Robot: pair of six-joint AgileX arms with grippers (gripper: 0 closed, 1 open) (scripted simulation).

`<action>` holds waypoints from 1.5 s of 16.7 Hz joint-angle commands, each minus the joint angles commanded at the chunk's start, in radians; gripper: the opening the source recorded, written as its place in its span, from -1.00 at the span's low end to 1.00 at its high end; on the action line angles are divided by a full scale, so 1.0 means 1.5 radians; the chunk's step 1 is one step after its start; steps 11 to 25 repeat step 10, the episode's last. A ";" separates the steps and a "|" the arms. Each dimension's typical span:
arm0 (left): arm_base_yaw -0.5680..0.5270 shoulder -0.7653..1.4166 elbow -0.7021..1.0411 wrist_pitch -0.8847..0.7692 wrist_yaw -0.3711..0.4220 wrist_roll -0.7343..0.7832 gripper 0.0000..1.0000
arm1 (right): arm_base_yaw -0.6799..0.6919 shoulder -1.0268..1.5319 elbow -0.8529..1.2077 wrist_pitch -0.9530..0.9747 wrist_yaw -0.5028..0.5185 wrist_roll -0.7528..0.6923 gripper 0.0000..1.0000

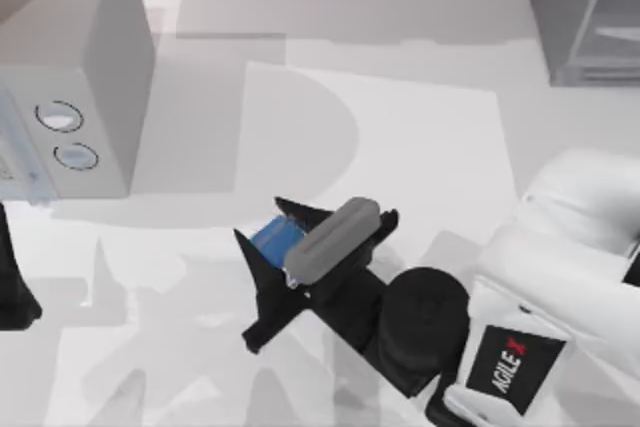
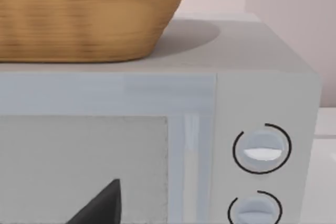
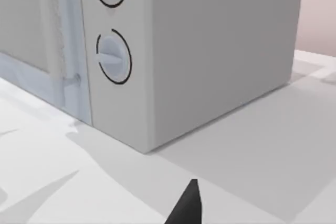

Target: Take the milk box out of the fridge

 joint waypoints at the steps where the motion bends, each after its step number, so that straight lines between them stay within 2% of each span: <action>1: 0.000 0.000 0.000 0.000 0.000 0.000 1.00 | 0.000 0.000 0.000 0.000 0.000 0.000 0.51; 4: 0.000 0.000 0.000 0.000 0.000 0.000 1.00 | 0.000 0.000 0.000 0.000 0.000 0.000 0.96; 5: 0.000 0.000 0.000 0.000 0.000 0.000 1.00 | 0.000 0.000 0.000 0.000 0.000 0.000 1.00; 25: 0.000 0.000 0.000 0.000 0.000 0.000 1.00 | 0.000 0.000 0.000 0.000 0.000 0.000 1.00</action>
